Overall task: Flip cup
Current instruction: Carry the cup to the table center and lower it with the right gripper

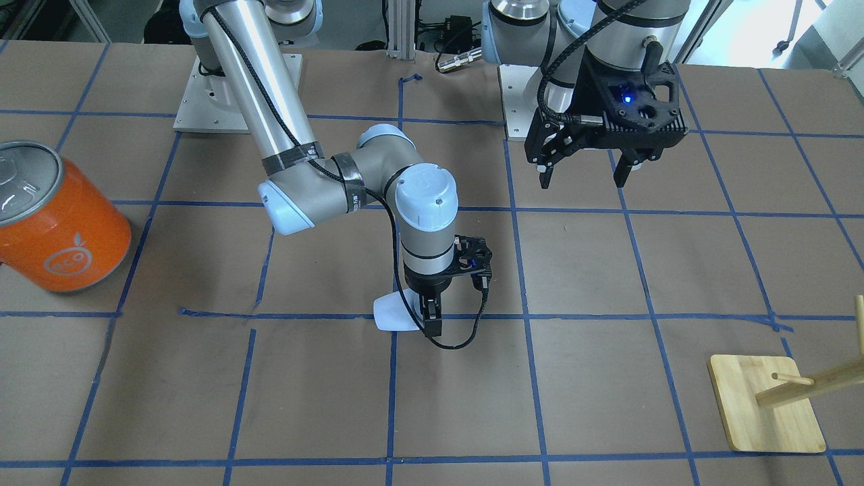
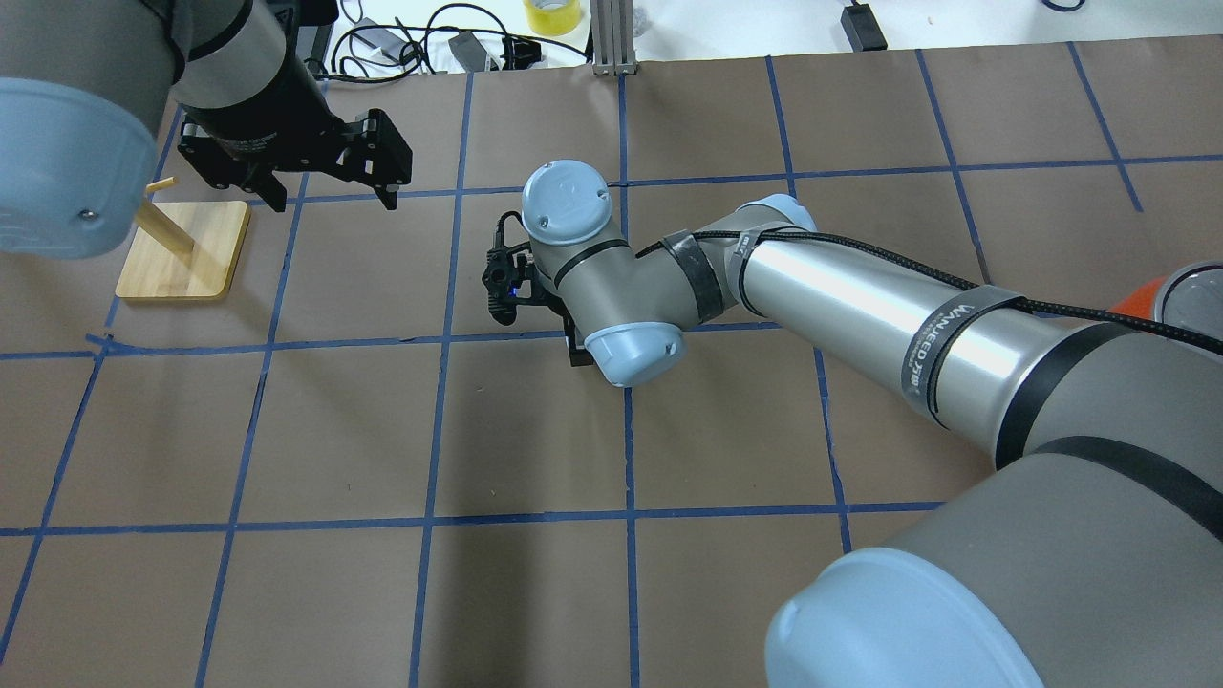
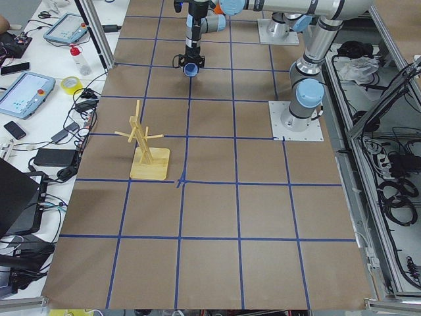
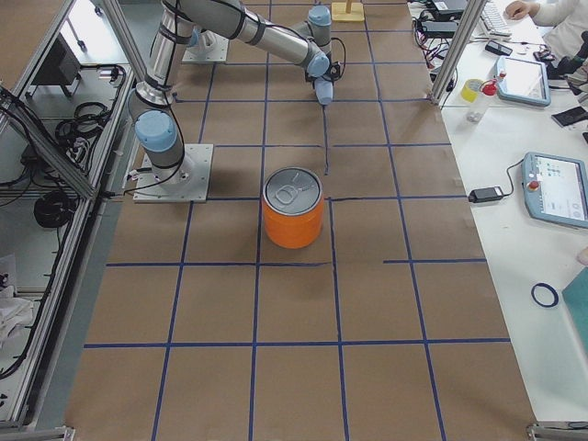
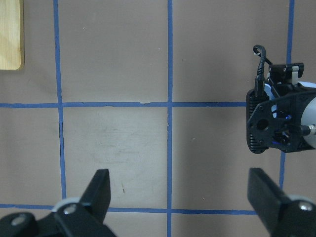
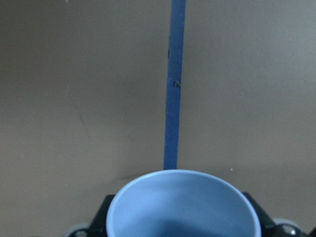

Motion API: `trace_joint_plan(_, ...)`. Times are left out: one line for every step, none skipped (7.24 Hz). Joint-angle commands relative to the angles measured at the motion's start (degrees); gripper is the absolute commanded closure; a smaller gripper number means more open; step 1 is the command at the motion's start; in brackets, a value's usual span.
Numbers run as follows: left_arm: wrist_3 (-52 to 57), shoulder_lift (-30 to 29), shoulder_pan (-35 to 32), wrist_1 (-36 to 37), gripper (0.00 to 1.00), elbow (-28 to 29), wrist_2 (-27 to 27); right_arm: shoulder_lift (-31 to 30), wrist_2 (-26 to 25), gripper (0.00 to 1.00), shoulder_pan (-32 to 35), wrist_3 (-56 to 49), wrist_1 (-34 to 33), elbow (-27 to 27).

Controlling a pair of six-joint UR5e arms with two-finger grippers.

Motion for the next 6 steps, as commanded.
trace_joint_plan(0.00, 0.00, -0.06, 0.00, 0.00, 0.00, 0.00, 0.20, 0.19, 0.00, 0.05, 0.02, -0.09, -0.07)
trace_joint_plan(0.00, 0.00, 0.03, 0.00, 0.00, 0.00, 0.00, 0.46, 0.71, 0.00, -0.04, -1.29, -0.09, -0.16)
trace_joint_plan(0.00, 0.00, 0.03, 0.00, 0.00, 0.00, 0.00, 0.46, 0.81, 0.00, -0.04, -0.87, 0.00, -0.59)
trace_joint_plan(0.00, 0.00, 0.03, -0.09, 0.00, 0.00, 0.00, 0.29, 0.89, 0.00, -0.04, -0.86, -0.09, -0.68)
trace_joint_plan(0.00, 0.00, 0.03, -0.09, 0.00, 0.09, -0.09, -0.24, 0.63, 0.00, -0.12, -0.86, 0.08, -0.94)
trace_joint_plan(0.17, 0.09, 0.03, -0.52, 0.00, 0.35, 0.17, -1.37, 0.54, 0.00, -1.17, -0.52, 0.70, -1.03)
